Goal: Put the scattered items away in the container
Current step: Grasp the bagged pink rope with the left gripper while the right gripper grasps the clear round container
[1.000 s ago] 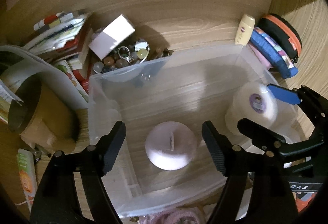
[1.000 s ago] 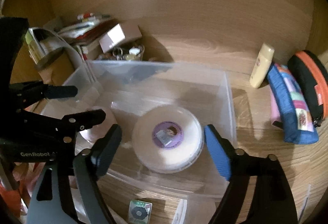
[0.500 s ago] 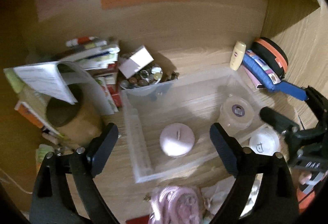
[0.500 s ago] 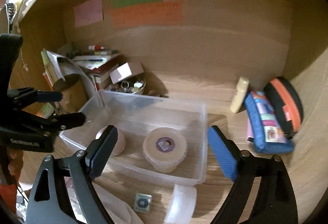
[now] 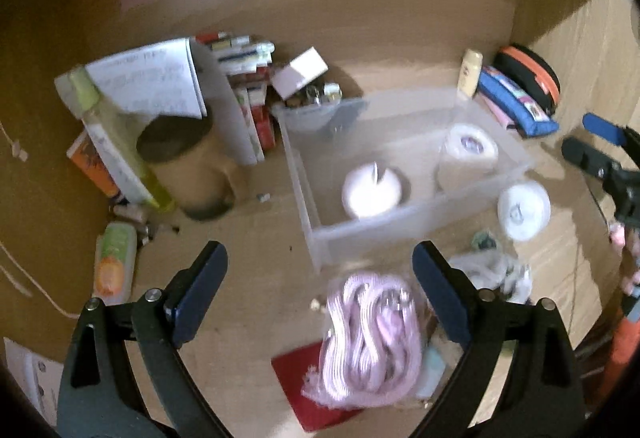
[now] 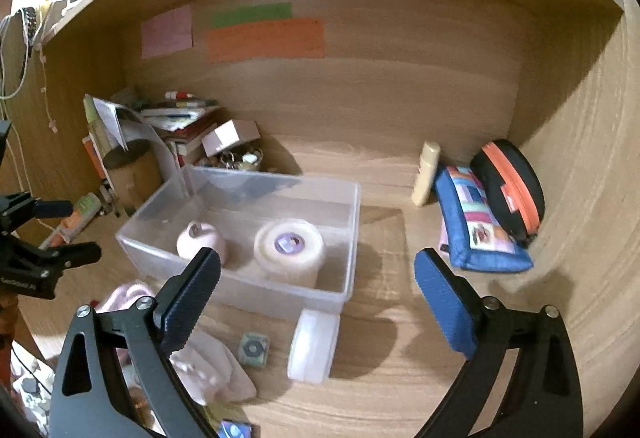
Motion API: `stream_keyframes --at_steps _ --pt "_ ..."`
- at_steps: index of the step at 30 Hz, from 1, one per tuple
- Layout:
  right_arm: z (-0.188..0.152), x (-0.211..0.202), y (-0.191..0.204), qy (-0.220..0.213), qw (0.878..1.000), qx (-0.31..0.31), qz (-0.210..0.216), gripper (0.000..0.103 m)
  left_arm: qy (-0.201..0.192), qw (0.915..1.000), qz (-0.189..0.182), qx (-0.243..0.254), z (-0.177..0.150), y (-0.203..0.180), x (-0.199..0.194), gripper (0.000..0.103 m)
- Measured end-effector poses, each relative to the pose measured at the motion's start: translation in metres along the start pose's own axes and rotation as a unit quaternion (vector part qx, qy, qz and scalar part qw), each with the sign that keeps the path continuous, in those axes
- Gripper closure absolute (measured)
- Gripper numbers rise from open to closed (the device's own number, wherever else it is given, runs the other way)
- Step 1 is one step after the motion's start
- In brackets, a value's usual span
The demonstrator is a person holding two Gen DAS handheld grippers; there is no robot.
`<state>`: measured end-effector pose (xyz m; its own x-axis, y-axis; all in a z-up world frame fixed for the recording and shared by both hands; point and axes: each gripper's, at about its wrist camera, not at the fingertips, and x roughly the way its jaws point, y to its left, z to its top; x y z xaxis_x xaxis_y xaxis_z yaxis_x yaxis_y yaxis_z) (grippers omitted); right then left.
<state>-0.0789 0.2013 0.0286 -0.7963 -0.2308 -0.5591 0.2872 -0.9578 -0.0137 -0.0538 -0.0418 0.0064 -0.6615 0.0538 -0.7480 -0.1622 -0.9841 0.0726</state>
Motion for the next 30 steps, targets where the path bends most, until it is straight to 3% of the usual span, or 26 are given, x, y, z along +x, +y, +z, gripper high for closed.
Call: stream_keyframes --at_steps 8,20,27,30 --pt "-0.028 0.012 -0.001 0.037 0.999 -0.012 -0.015 0.006 0.046 0.9986 -0.026 0.004 -0.037 -0.010 0.014 0.008" --pt "-0.062 0.037 -0.012 0.092 0.996 -0.001 -0.014 0.006 0.101 0.9931 -0.054 0.023 -0.063 -0.025 0.052 0.008" --pt "-0.065 0.046 -0.019 0.103 0.995 0.010 -0.007 0.008 0.107 0.9922 -0.062 0.015 -0.070 -0.015 0.058 0.008" --pt "-0.064 0.050 -0.017 0.107 0.994 0.006 0.000 0.016 0.110 0.9920 -0.061 0.012 -0.069 -0.012 0.061 0.008"
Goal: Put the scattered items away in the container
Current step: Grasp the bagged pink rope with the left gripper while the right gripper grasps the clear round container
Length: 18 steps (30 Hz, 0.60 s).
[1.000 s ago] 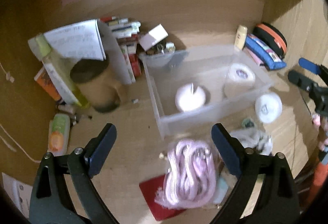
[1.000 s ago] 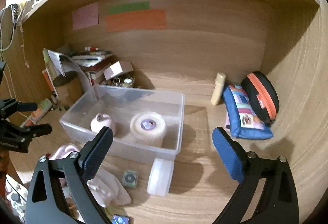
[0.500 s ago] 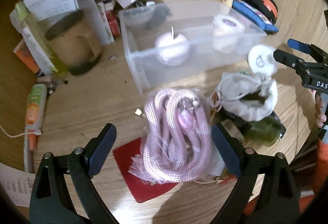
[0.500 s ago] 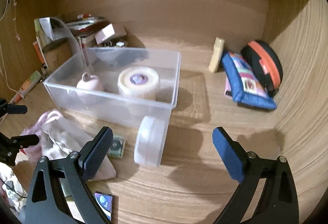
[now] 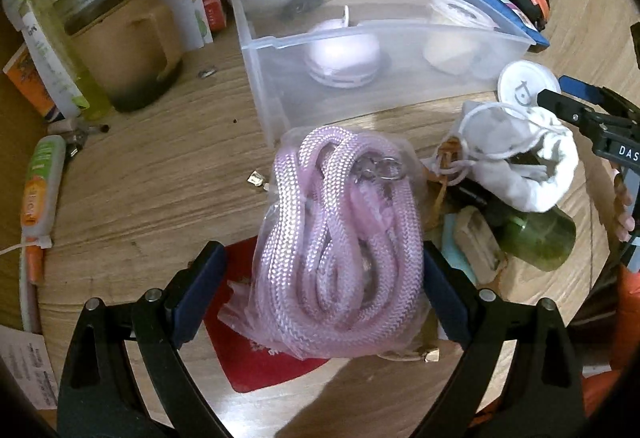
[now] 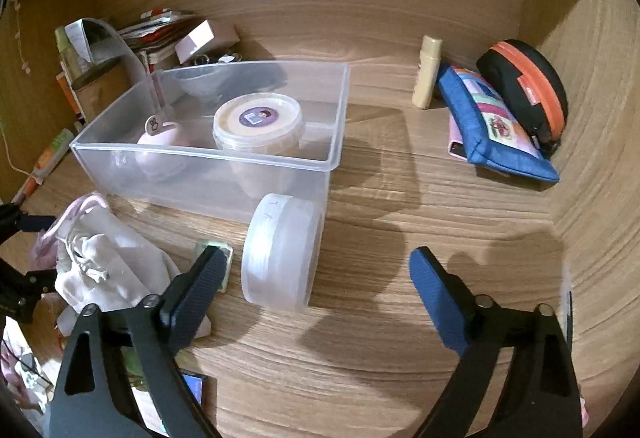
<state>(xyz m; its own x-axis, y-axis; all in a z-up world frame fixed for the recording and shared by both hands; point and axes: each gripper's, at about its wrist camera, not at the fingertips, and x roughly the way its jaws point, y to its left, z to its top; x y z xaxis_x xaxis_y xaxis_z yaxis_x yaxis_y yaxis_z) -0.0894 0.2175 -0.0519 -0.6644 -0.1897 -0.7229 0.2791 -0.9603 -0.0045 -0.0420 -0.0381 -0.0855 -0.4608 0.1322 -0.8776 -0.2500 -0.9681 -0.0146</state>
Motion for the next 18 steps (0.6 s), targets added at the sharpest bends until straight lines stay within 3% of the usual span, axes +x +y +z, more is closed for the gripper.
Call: stream_keyframes --at_steps 8,11,13,14,18 --pt "0.003 0.014 0.006 0.019 1.000 0.002 0.016 0.050 0.004 0.9999 0.005 0.008 0.016 -0.007 0.020 0.008" --pt "0.003 0.018 0.006 0.023 0.999 0.004 0.028 0.076 -0.010 0.9999 0.008 0.003 0.020 -0.005 0.023 0.011" --pt "0.003 0.015 0.006 0.014 1.000 0.000 0.021 0.076 -0.019 0.9998 0.004 0.003 0.020 -0.004 0.021 0.025" --pt "0.003 0.012 0.006 0.009 1.000 -0.001 0.020 0.076 -0.024 0.9997 0.005 0.004 0.020 -0.004 0.018 0.038" --pt "0.005 0.004 0.003 -0.004 1.000 0.003 0.025 0.076 -0.030 0.9995 0.004 -0.010 0.021 0.001 0.012 0.046"
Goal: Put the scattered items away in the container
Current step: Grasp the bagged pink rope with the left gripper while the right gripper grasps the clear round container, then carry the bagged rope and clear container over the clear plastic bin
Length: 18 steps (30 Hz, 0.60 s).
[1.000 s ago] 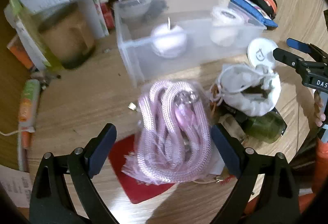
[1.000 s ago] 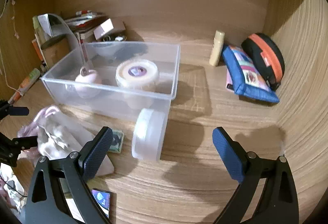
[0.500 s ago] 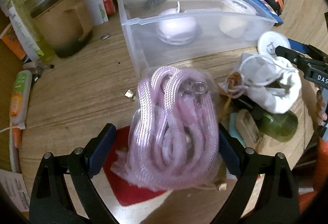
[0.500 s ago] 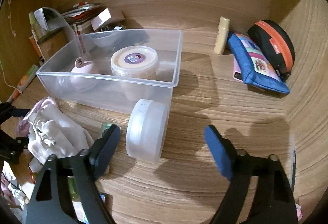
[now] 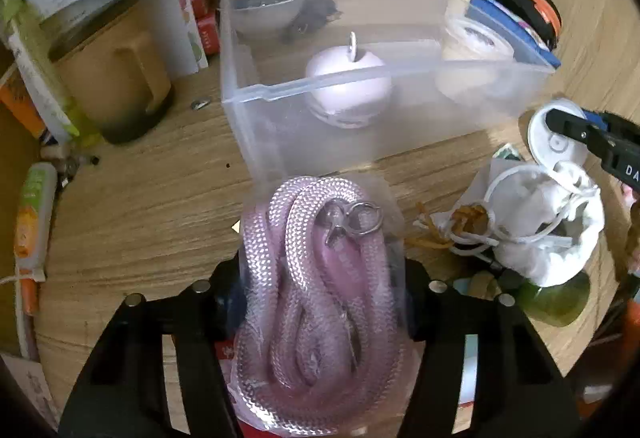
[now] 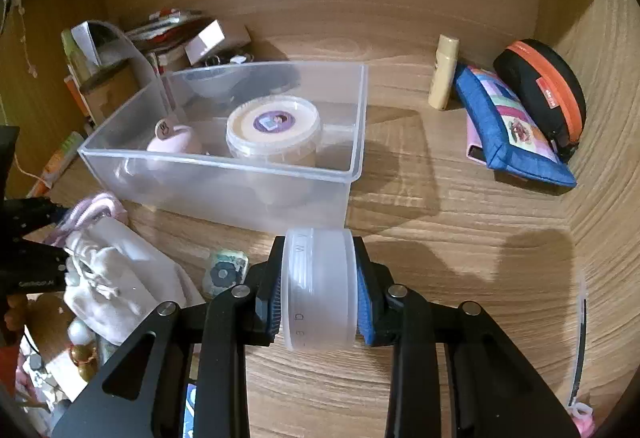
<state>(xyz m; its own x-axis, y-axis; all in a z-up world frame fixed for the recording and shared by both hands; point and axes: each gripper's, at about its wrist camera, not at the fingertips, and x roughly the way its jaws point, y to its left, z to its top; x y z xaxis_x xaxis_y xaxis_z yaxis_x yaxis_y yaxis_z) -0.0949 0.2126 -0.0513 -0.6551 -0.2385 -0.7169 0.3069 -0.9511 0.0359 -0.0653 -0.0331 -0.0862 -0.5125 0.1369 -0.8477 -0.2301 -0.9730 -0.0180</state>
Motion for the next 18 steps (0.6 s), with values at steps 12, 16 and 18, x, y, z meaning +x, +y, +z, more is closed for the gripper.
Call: stream_keyframes --at_steps 12,16,18 --pt "0.004 -0.029 -0.004 -0.037 0.999 0.010 0.010 0.076 -0.043 0.9990 -0.008 0.003 -0.004 0.004 -0.045 0.047" --pt "0.005 -0.035 -0.006 -0.042 0.999 0.014 0.014 0.076 -0.040 0.9991 -0.010 0.007 -0.013 0.006 -0.055 0.047" --pt "0.005 -0.038 -0.006 -0.044 0.999 0.016 0.016 0.076 -0.038 0.9993 -0.004 0.006 -0.016 0.008 -0.057 0.047"
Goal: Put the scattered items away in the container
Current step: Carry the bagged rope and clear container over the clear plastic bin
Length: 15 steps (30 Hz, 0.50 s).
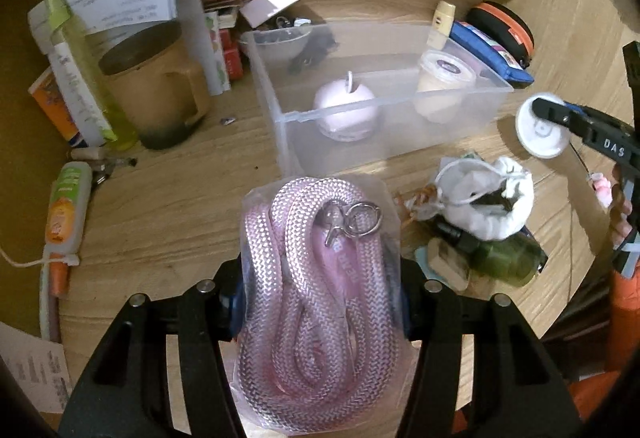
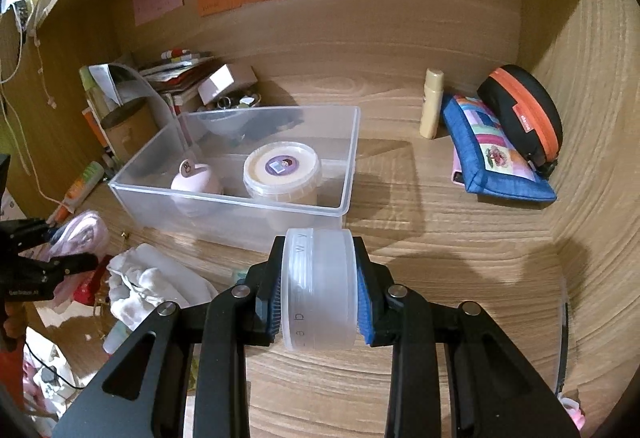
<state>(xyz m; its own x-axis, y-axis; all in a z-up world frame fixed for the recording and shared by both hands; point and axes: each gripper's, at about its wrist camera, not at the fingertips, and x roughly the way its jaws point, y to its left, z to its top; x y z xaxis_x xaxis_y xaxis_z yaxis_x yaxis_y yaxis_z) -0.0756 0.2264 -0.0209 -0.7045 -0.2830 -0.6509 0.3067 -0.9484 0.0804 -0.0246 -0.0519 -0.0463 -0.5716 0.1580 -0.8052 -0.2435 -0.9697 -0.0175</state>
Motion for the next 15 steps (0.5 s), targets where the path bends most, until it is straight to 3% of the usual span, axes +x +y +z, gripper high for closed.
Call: stream_keyframes --at_steps 7,15 --pt "0.007 -0.009 0.004 -0.015 1.000 0.004 0.006 0.076 -0.023 0.9992 0.017 -0.029 0.004 0.009 -0.015 0.047" --pt "0.030 -0.026 0.016 -0.053 0.998 -0.003 0.022 0.076 -0.082 0.9953 0.024 -0.046 0.038 0.014 -0.040 0.047"
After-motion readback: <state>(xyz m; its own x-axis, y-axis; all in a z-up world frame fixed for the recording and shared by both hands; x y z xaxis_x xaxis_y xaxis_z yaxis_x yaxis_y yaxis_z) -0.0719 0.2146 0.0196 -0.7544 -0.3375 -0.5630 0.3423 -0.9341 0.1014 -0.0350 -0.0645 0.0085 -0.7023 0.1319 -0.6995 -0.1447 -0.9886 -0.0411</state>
